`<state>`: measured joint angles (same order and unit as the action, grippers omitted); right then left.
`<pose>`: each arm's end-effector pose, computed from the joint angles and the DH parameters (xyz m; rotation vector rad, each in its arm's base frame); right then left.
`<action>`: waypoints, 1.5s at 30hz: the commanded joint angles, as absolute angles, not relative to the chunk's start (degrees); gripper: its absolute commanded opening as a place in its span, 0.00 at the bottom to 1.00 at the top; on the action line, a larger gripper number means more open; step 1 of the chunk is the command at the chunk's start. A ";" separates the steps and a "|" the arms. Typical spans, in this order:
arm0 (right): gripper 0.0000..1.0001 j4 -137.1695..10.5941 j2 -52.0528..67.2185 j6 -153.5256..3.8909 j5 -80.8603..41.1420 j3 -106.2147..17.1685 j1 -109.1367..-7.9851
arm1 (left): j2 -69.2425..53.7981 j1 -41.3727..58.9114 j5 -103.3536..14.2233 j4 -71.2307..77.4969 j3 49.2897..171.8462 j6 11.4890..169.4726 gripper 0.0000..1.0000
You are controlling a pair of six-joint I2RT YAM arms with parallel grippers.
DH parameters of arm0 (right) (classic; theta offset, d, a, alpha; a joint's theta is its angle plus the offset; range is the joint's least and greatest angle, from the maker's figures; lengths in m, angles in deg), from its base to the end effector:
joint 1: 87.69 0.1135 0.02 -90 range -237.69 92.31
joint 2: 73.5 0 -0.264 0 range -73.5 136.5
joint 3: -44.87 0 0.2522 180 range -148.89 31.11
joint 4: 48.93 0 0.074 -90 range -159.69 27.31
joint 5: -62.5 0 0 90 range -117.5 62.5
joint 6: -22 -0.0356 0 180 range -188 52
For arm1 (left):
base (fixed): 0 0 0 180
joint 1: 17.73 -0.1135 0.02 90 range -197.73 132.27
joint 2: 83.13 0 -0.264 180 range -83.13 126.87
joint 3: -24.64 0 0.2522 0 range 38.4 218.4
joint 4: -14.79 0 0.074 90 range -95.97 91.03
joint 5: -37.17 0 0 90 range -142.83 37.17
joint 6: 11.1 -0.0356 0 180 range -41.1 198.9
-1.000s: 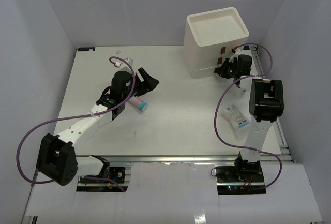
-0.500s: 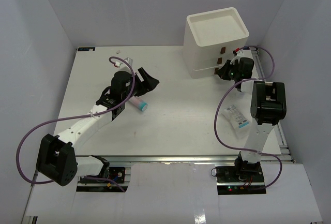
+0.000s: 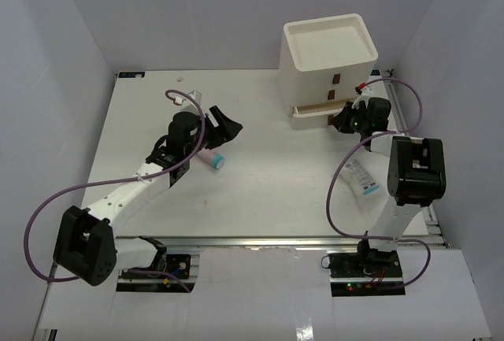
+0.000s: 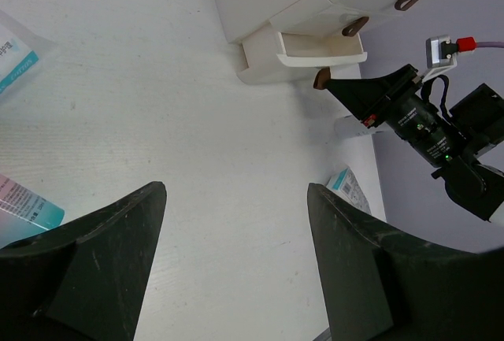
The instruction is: Organize the makeup
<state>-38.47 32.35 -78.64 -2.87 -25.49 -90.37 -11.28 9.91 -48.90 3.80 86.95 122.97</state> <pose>0.3941 -0.0036 0.1760 -0.0438 2.0022 0.5196 0.2549 -0.1362 0.2842 -0.2429 2.0213 -0.8832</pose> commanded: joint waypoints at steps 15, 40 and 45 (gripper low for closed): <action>0.08 -49.52 13.26 -68.18 2.95 -10.78 -90.32 | -15.97 9.98 -46.97 9.47 81.01 124.60 0.83; 0.90 -92.02 -7.17 -23.98 18.46 -23.40 -97.19 | -21.80 9.88 -51.95 3.74 76.22 127.00 0.96; 0.93 -92.69 -6.76 -28.51 22.06 -22.89 -109.54 | -23.04 9.83 -51.95 3.97 75.15 127.03 0.98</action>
